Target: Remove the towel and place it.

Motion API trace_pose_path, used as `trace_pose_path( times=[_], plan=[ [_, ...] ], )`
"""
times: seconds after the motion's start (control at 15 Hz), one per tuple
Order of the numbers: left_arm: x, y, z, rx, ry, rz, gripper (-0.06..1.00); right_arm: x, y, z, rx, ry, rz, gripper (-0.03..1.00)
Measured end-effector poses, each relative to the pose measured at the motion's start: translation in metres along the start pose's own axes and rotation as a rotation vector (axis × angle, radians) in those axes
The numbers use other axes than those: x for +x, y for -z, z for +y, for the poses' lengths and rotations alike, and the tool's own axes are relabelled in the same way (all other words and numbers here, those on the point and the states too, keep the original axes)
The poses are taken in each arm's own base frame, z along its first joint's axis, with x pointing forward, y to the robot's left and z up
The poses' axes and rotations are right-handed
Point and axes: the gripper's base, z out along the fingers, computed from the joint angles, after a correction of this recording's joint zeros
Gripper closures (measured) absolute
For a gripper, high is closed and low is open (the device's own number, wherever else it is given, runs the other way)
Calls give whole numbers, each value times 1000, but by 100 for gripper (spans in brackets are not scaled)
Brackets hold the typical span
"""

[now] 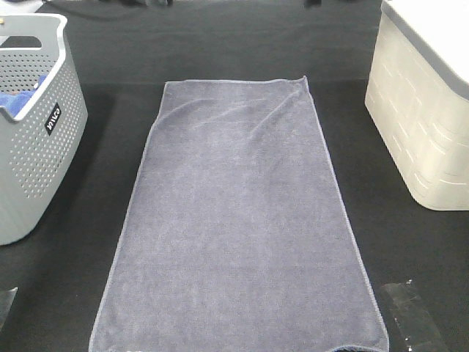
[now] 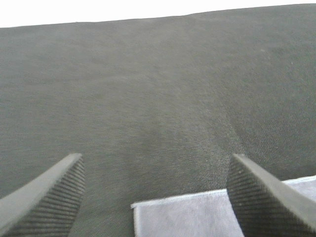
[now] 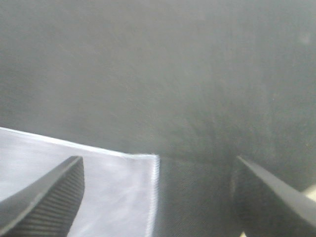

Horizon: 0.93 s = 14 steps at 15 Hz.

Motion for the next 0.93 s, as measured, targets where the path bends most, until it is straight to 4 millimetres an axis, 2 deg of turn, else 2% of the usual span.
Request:
trace_pose_path(
  times=[0.2,0.47,0.67,0.87,0.93],
  plan=[
    [-25,39,-3,-65,-23,131,19,-18,52,-2,-54,-61,66,21],
    [-47,108,-14,-83,-89,397,19,-24,130,-2,-159,-48,252,21],
    [-62,155,-9,-112,-94,528,19,-24,169,-3,-207,-39,319,21],
    [-87,203,-10,-38,-37,468,19,-15,201,-1,-262,-64,333,21],
    [-88,235,-9,1,-10,471,19,3,229,-4,-263,-64,364,21]
  ],
)
